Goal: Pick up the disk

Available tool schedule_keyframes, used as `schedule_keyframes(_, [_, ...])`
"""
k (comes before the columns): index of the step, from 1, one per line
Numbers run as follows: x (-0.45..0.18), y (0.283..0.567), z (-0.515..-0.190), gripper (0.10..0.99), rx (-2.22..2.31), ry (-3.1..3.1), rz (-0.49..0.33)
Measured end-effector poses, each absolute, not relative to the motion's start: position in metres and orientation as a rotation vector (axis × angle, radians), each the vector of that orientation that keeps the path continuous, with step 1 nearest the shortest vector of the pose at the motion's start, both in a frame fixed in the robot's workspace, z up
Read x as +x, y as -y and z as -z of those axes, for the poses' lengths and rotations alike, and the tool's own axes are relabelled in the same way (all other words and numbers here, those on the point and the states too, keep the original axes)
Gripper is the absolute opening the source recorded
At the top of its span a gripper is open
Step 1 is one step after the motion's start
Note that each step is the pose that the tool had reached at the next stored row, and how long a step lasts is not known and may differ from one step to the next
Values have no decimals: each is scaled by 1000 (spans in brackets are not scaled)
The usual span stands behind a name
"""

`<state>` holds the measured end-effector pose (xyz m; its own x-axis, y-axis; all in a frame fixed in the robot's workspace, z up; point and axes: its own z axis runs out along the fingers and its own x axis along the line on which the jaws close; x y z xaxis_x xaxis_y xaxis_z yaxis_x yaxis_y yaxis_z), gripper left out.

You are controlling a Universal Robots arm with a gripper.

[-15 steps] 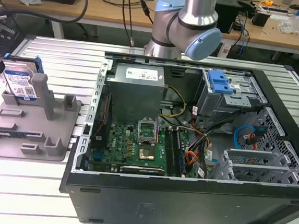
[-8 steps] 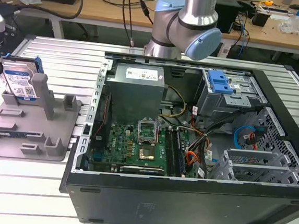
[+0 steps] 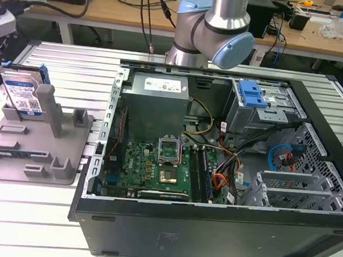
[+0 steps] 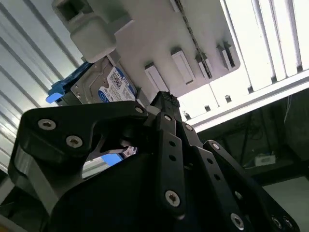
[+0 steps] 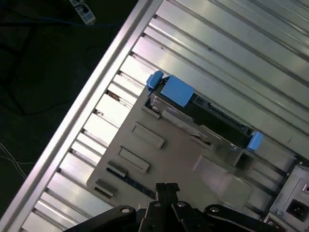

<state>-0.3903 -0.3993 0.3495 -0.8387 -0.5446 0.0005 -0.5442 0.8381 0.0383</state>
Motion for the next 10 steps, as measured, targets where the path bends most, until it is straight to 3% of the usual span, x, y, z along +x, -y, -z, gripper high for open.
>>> schedule_keyframes(1, [-390,399,-350,106,930,2988,57])
schedule_keyframes(2, [-390,399,-350,169,996,2966,56])
schedule_keyframes(3, [-390,399,-350,294,1047,2947,56])
schedule_keyframes(5, [-390,399,-349,416,1116,2921,56])
schedule_keyframes(6, [-389,399,-349,416,1169,2900,55])
schedule_keyframes(7, [-389,399,-349,482,1237,2870,55])
schedule_keyframes(10, [-388,399,-349,494,1352,2817,54])
